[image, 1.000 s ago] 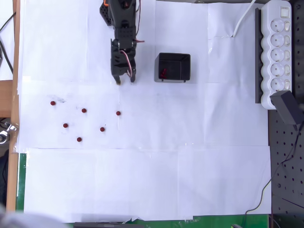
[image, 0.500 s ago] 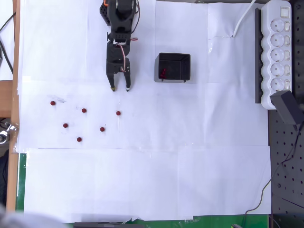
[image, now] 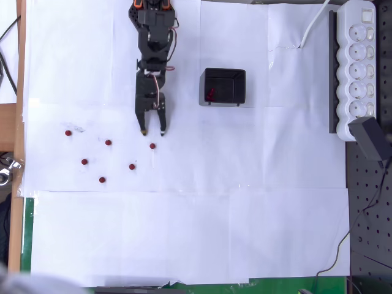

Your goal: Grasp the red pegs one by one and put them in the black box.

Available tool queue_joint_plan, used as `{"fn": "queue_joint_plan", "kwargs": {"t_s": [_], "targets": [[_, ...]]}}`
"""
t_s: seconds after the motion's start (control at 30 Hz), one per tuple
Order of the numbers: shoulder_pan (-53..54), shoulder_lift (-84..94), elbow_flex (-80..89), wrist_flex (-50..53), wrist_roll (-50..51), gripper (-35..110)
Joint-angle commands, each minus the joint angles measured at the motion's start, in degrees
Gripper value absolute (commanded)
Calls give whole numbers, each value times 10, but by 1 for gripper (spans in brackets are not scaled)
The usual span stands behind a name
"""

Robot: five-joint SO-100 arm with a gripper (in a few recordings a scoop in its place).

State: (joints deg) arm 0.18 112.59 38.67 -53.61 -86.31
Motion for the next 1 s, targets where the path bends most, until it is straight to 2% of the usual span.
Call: {"fn": "queue_joint_plan", "kwargs": {"t_s": [0.0,0.73,0.97], "targets": [[-6,23,38,-7,-6,19],[-21,72,99,-4,-7,19],[-30,71,84,-4,-11,4]]}}
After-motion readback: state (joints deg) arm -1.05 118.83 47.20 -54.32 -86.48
